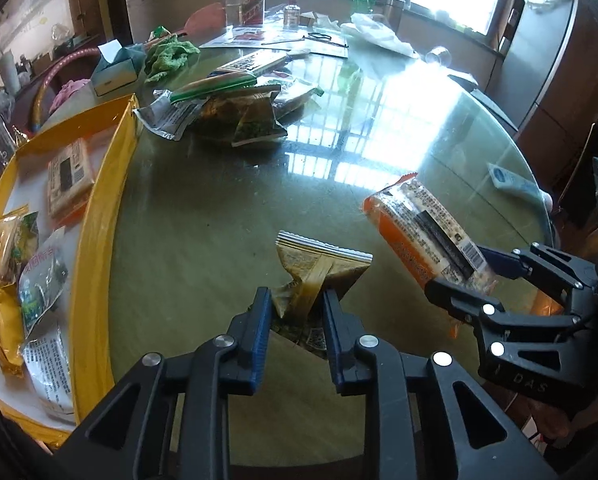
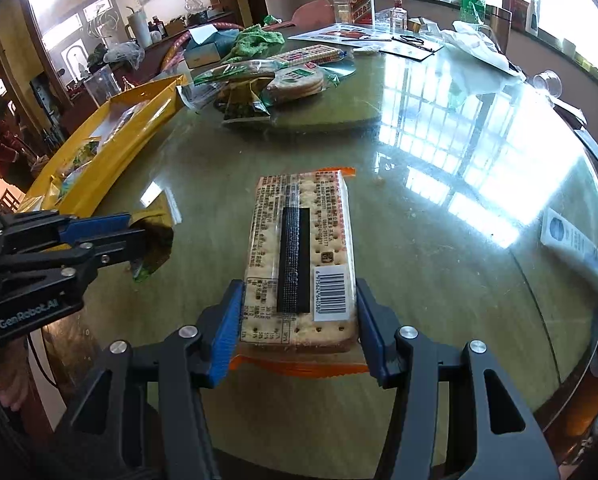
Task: Organize snacks
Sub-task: 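Carry both packs over the tray and open both tools to drop them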
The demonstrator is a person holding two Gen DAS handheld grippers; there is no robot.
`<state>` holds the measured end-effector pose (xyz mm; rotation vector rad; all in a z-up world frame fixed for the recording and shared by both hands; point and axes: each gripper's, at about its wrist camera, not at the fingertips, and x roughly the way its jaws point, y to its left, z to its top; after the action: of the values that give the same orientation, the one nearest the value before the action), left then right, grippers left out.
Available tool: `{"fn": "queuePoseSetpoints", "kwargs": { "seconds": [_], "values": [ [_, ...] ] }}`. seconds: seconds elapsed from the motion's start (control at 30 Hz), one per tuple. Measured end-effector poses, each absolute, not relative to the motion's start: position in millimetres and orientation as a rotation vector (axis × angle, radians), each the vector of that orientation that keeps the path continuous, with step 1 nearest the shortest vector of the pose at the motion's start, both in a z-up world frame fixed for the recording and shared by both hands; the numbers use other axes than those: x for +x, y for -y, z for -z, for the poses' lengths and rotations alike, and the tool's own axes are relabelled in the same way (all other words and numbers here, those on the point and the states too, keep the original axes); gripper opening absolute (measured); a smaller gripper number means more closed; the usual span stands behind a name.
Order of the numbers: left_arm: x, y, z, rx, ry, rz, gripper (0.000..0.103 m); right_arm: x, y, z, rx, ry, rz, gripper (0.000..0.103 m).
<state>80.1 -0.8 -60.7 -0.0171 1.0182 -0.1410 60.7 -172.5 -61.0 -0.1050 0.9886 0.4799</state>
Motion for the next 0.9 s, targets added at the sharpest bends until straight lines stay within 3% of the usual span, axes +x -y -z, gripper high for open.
{"fn": "queuePoseSetpoints", "kwargs": {
  "seconds": [0.17, 0.2, 0.6, 0.9],
  "values": [
    [79, 4, 61, 0.011, -0.977, 0.141, 0.012, 60, 173, 61, -0.119, -0.985, -0.489, 0.055],
    [78, 0, 59, -0.017, -0.962, 0.141, 0.005, 60, 174, 61, -0.111, -0.987, -0.506, 0.055],
    [56, -28, 40, -0.148, -0.908, 0.157, 0.005, 50, 161, 47, -0.043, -0.953, -0.614, 0.054],
    [18, -90, -8, -0.243, -0.818, 0.092, 0.005, 37, 128, 13, -0.031, -0.886, -0.702, 0.054]
  ]
}}
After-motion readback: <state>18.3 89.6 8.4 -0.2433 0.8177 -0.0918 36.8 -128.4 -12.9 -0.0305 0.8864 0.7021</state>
